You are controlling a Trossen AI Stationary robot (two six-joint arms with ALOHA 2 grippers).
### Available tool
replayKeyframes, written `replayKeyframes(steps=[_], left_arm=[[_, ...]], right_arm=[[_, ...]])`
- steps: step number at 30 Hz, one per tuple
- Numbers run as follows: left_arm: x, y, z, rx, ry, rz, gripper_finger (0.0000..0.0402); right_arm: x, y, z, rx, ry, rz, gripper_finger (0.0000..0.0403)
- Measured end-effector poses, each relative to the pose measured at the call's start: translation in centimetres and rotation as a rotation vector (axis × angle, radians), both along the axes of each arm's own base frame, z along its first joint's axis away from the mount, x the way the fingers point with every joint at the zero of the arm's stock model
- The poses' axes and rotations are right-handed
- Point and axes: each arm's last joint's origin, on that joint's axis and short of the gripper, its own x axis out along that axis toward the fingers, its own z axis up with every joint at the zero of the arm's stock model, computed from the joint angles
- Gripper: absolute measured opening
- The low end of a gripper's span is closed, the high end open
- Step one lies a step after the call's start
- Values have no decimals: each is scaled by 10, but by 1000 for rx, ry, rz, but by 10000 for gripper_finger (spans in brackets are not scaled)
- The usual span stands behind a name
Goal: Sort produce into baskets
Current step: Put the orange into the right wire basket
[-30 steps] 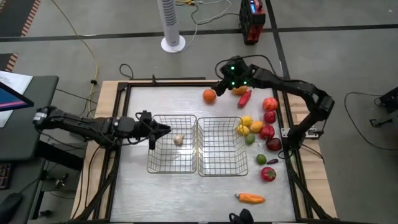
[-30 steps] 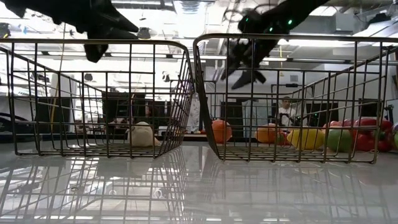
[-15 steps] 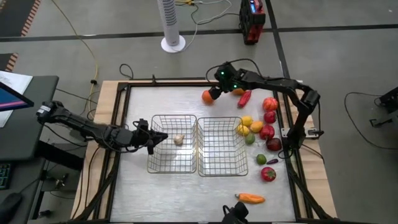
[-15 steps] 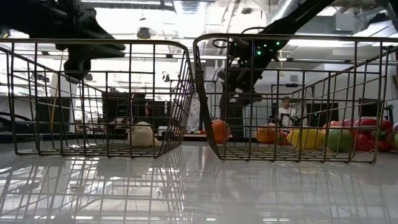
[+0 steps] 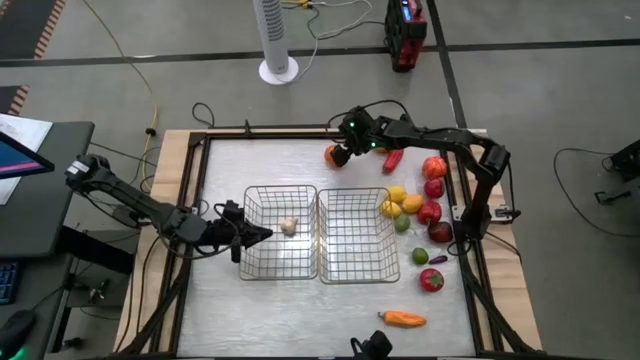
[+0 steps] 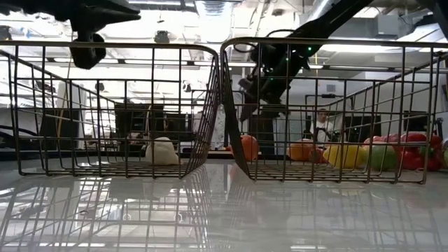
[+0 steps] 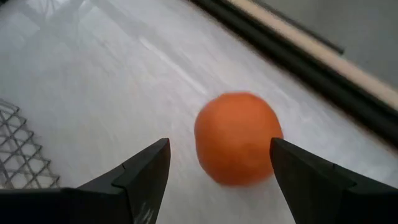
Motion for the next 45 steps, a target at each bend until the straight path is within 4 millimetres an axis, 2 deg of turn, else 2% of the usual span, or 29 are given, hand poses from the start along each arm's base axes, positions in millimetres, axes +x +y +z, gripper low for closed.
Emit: replayKeyframes(steps=[5, 10, 13, 18, 22, 25, 29, 38, 43, 45], left_arm=[[3, 0, 19, 0, -18, 32, 12], [3, 2, 42, 35, 53, 114, 12], [1, 8, 59, 33, 117, 195, 14], [-4, 16, 78, 35, 167, 281, 62], [-4, 19, 81, 53, 178, 305, 132], [-4, 22, 80, 85, 201, 316, 177], [-5, 25, 78, 106, 221, 348, 214], [-5, 27, 78, 123, 217, 401, 234], [-5, 27, 78, 128, 215, 413, 234], [-5, 27, 78, 126, 215, 410, 234]], right_arm=[[1, -6, 6, -32, -23, -22, 301], [5, -15, -9, -18, 20, -27, 301], [12, -17, -11, -49, 14, 32, 304], [21, -22, -11, -60, 42, 140, 347], [23, -23, -9, -85, 73, 164, 393], [22, -23, -11, -115, 115, 185, 383], [21, -21, -12, -136, 144, 228, 370], [18, -19, -17, -100, 193, 231, 372], [26, -19, -40, -71, 225, 243, 372], [27, -20, -39, -55, 206, 230, 372]])
